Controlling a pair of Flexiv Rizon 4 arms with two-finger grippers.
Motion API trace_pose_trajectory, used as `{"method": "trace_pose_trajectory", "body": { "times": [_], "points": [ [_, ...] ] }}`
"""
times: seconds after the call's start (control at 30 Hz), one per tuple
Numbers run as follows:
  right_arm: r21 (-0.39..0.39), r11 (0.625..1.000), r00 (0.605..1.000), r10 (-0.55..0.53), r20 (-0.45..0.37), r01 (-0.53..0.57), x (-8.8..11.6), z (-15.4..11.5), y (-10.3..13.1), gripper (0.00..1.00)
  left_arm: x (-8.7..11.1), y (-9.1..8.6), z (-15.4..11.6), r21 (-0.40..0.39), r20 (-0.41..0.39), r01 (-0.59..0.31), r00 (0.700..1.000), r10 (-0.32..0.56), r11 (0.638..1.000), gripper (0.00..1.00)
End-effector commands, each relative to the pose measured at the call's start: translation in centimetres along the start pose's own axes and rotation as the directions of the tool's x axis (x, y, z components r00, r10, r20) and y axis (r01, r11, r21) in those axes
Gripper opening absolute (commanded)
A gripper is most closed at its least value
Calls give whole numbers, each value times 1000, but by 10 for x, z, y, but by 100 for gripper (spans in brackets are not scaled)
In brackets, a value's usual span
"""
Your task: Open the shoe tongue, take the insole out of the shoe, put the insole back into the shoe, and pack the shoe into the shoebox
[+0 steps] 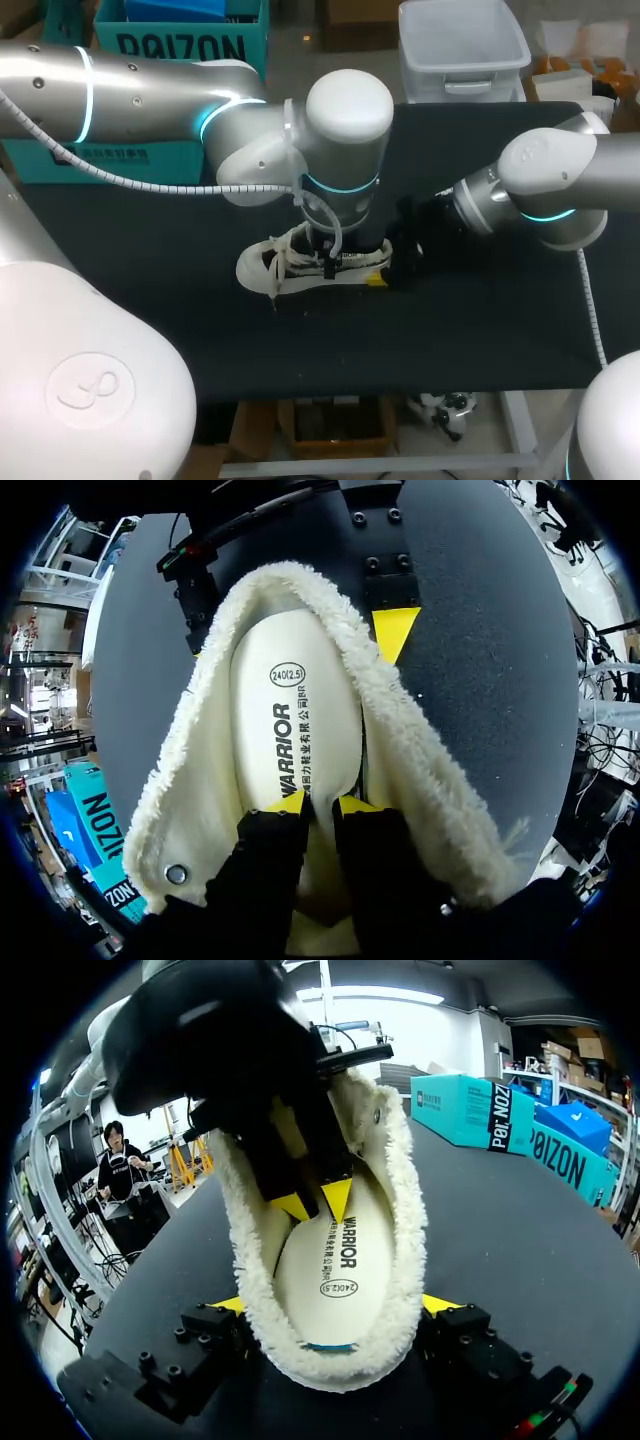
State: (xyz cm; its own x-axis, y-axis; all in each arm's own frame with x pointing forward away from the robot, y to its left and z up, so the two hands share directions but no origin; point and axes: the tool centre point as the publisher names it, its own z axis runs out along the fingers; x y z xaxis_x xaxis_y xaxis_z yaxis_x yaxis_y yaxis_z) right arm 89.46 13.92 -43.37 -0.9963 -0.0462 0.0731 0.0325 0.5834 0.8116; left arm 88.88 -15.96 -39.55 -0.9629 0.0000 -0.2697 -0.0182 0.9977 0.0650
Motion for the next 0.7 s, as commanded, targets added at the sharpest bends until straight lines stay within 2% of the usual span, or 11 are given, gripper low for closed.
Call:
{"method": "trace_pose_trajectory", "body": {
  "times": [0.03,0.3,0.7],
  "points": [
    [-4,1000,1000,-3,-7,3,2,7,-6,0,-18,-5,121,8,19,6,1000,-6,1000,0],
    [-4,1000,1000,-3,-7,3,2,7,-6,0,-29,0,101,42,35,3,999,-4,999,0],
    [-4,1000,1000,-3,-7,3,2,7,-6,0,-34,0,41,129,54,-19,998,12,992,0]
  ]
}}
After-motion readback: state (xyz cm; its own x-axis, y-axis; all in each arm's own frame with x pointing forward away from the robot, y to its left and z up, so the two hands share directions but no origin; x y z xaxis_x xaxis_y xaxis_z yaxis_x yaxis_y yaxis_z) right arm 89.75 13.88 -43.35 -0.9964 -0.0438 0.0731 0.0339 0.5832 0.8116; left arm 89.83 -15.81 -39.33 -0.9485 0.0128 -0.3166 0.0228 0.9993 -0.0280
